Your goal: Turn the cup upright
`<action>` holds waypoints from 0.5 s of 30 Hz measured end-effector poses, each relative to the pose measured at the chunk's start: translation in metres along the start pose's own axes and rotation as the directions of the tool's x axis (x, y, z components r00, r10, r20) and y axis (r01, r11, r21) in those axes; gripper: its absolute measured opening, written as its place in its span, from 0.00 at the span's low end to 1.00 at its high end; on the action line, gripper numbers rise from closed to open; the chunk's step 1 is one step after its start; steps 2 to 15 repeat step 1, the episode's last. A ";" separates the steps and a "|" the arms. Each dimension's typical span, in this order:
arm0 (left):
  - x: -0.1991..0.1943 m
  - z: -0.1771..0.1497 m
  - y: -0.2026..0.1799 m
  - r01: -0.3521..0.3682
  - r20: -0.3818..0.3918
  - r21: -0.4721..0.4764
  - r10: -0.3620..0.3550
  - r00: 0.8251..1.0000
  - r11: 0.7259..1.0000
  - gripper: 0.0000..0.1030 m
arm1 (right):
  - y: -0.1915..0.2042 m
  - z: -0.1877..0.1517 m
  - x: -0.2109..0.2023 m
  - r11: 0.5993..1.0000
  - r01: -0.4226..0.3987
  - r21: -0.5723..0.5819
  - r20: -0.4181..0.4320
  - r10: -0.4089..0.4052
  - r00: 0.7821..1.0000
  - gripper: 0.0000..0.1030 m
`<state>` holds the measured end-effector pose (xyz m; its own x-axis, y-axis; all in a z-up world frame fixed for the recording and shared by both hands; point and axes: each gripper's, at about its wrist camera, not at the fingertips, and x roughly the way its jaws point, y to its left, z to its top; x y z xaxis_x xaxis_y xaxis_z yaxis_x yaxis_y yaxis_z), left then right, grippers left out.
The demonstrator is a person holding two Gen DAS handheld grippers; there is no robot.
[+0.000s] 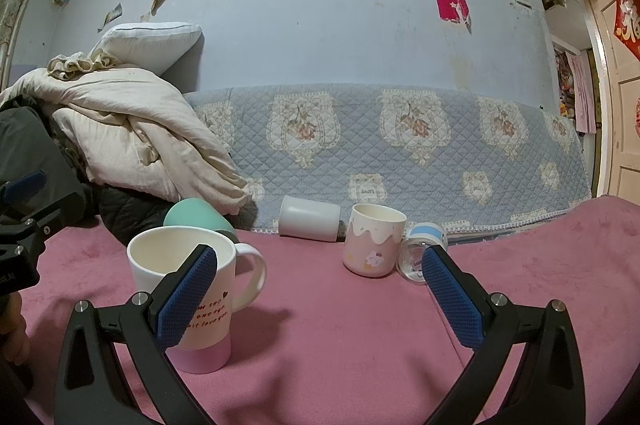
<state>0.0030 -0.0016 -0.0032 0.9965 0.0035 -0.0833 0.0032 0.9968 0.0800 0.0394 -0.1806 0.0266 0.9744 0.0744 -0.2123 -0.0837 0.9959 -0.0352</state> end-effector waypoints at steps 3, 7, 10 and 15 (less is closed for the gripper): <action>0.000 0.000 0.000 -0.001 0.000 0.000 0.001 1.000 1.000 1.00 | 0.000 0.000 0.000 1.000 0.000 0.000 0.000 0.000 1.000 1.00; 0.000 0.000 0.000 -0.001 0.000 0.000 0.001 1.000 1.000 1.00 | 0.000 0.000 0.000 1.000 0.000 0.000 0.000 0.000 1.000 1.00; 0.000 0.000 0.000 -0.001 0.000 0.000 0.001 1.000 1.000 1.00 | 0.000 0.000 0.000 1.000 0.000 0.000 0.000 0.000 1.000 1.00; 0.000 0.000 0.000 -0.001 0.000 0.000 0.001 1.000 1.000 1.00 | 0.000 0.000 0.000 1.000 0.000 0.000 0.000 0.000 1.000 1.00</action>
